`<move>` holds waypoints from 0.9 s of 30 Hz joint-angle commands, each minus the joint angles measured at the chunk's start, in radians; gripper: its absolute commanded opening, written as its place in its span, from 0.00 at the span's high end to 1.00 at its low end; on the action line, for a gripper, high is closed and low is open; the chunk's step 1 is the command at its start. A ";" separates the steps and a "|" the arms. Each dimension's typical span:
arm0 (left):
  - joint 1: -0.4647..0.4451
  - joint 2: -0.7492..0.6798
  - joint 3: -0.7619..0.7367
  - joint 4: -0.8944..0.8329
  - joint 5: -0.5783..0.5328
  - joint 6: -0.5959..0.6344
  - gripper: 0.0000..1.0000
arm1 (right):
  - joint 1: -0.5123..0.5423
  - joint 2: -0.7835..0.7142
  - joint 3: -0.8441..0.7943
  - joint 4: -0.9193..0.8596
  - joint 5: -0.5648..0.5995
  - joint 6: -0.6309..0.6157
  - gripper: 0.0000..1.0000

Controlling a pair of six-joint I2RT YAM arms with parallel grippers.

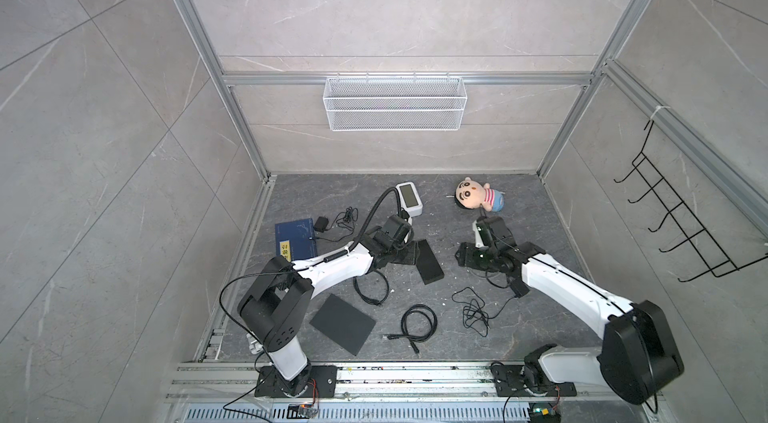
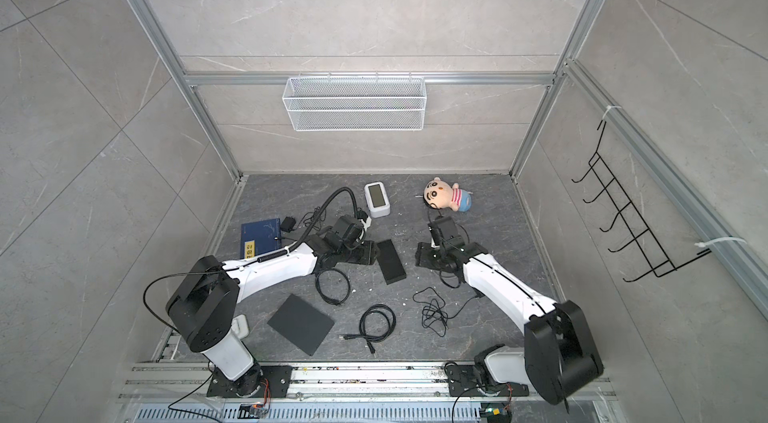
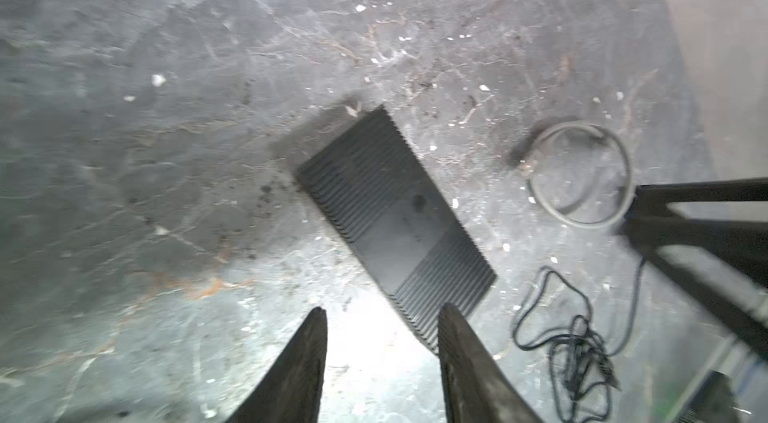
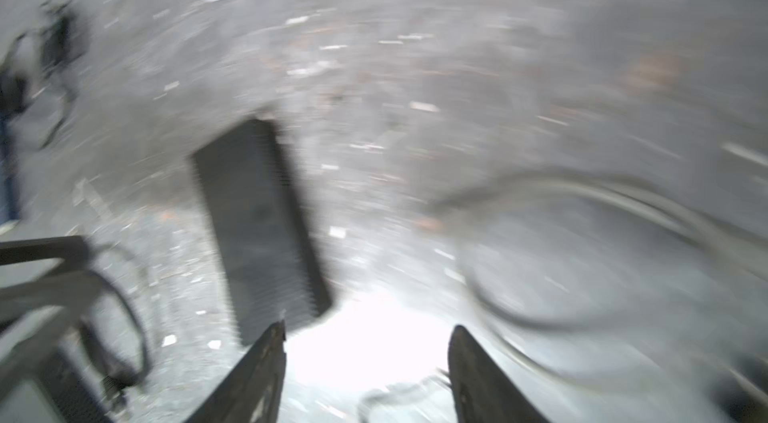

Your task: Insert the plug into the switch port

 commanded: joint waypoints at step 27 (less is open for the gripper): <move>0.022 -0.057 -0.016 -0.103 -0.100 0.008 0.47 | 0.166 -0.006 -0.143 -0.287 0.025 0.108 0.58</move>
